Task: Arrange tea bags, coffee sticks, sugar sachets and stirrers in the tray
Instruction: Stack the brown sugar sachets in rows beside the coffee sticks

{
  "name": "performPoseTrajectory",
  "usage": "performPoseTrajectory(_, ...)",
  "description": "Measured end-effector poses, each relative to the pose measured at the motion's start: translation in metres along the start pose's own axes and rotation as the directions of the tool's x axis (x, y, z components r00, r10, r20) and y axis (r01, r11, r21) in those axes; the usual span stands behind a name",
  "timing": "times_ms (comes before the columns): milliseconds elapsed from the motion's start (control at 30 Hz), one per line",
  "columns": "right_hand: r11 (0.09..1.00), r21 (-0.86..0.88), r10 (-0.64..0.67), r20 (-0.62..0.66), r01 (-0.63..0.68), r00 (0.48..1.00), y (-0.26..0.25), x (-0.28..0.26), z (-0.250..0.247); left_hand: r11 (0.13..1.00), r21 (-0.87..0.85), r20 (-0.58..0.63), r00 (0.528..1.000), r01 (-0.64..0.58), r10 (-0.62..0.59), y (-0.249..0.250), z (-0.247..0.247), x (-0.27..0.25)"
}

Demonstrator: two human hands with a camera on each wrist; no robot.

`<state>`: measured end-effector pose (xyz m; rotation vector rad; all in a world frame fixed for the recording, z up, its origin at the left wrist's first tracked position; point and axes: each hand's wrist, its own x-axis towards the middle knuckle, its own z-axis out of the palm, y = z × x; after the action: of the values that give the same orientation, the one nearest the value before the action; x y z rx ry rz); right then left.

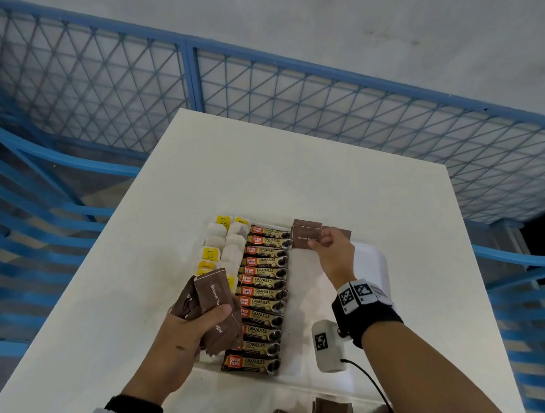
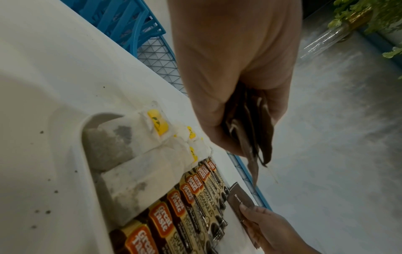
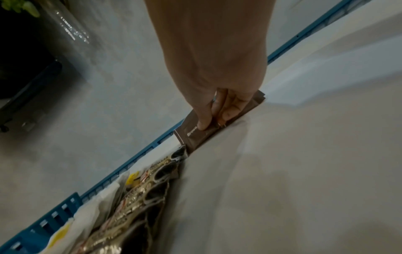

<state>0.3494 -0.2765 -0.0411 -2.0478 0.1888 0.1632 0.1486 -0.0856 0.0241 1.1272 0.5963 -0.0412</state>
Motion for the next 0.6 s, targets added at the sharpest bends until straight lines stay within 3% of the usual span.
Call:
performPoseTrajectory(467, 0.994, -0.039, -0.106, -0.046, 0.104, 0.993, 0.001, -0.007, 0.005, 0.999, -0.049, 0.026, 1.000, 0.016, -0.015, 0.001, 0.002, 0.003)
performPoseTrajectory(600, 0.985, -0.053, -0.165, 0.006, 0.166, 0.986, -0.013, -0.030, 0.001, 0.998, -0.061, 0.046, 0.999, 0.006, -0.003, -0.002, 0.004, 0.004)
